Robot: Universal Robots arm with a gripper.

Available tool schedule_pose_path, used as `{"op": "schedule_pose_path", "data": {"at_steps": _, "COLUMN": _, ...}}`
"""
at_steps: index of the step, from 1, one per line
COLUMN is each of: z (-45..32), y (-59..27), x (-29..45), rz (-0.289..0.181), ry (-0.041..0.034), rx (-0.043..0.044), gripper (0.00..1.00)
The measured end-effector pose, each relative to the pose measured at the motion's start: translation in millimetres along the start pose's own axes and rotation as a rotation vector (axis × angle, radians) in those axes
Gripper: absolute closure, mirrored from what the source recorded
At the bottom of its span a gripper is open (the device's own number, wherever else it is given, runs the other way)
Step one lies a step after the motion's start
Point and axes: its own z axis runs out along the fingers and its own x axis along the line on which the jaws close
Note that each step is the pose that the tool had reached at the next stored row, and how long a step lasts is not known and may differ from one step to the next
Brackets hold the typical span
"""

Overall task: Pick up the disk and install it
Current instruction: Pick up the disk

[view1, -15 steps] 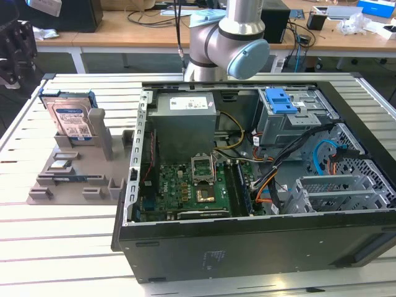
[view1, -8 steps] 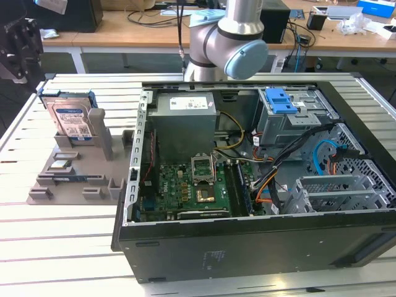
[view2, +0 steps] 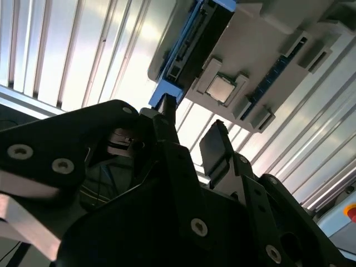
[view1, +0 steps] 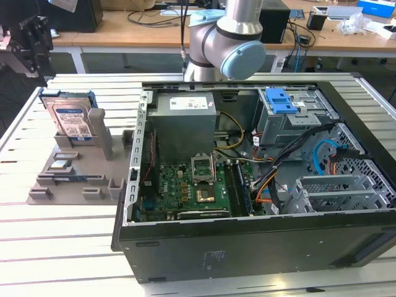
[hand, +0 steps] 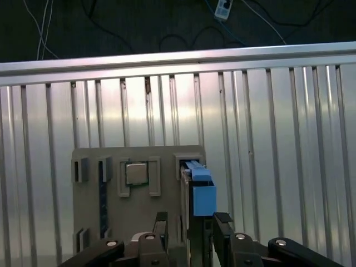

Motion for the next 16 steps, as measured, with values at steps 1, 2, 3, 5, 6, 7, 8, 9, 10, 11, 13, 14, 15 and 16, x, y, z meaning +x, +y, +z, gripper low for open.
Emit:
{"op": "schedule_pose_path", "data": {"at_steps": 1, "z": 2.1, "y": -0.8, "x": -2.6, "rz": 0.0, "ry": 0.0001, "rx": -0.0002, "gripper": 0.55}}
{"op": "schedule_pose_path", "data": {"at_steps": 2, "z": 3.9, "y": -1.4, "x": -4.2, "rz": 0.0, "ry": 0.0001, "rx": -0.0004, "gripper": 0.55}}
{"op": "schedule_pose_path", "data": {"at_steps": 3, "z": 5.3, "y": -1.8, "x": -5.1, "rz": 0.0, "ry": 0.0, "rx": -0.0004, "gripper": 0.55}}
{"op": "schedule_pose_path", "data": {"at_steps": 5, "z": 13.1, "y": -3.2, "x": -7.6, "rz": 0.0, "ry": 0.0001, "rx": -0.0008, "gripper": 0.55}}
{"op": "schedule_pose_path", "data": {"at_steps": 6, "z": 15.5, "y": -3.3, "x": -7.6, "rz": 0.0, "ry": 0.0001, "rx": -0.0008, "gripper": 0.55}}
{"op": "schedule_pose_path", "data": {"at_steps": 7, "z": 17.4, "y": -3.4, "x": -7.6, "rz": 0.0, "ry": 0.0001, "rx": -0.0007, "gripper": 0.55}}
{"op": "schedule_pose_path", "data": {"at_steps": 8, "z": 20.6, "y": -3.5, "x": -7.6, "rz": 0.0, "ry": 0.0002, "rx": -0.0007, "gripper": 0.55}}
{"op": "schedule_pose_path", "data": {"at_steps": 9, "z": 22.4, "y": -3.5, "x": -7.6, "rz": -0.001, "ry": 0.0002, "rx": -0.0007, "gripper": 0.55}}
{"op": "schedule_pose_path", "data": {"at_steps": 10, "z": 24.4, "y": -3.6, "x": -7.7, "rz": -0.001, "ry": 0.0001, "rx": -0.0007, "gripper": 0.55}}
{"op": "schedule_pose_path", "data": {"at_steps": 11, "z": 27.1, "y": -3.7, "x": -7.8, "rz": -0.002, "ry": 0.0002, "rx": -0.0007, "gripper": 0.55}}
{"op": "schedule_pose_path", "data": {"at_steps": 13, "z": 33.5, "y": -3.8, "x": -9.2, "rz": -0.004, "ry": 0.0003, "rx": -0.0008, "gripper": 0.55}}
{"op": "schedule_pose_path", "data": {"at_steps": 14, "z": 34.9, "y": -3.8, "x": -10.0, "rz": -0.005, "ry": 0.0003, "rx": -0.0008, "gripper": 0.55}}
{"op": "schedule_pose_path", "data": {"at_steps": 15, "z": 36.9, "y": -3.7, "x": -11.7, "rz": -0.007, "ry": 0.0003, "rx": -0.0008, "gripper": 0.55}}
{"op": "schedule_pose_path", "data": {"at_steps": 16, "z": 38.3, "y": -3.6, "x": -12.5, "rz": -0.008, "ry": 0.0004, "rx": -0.0008, "gripper": 0.55}}
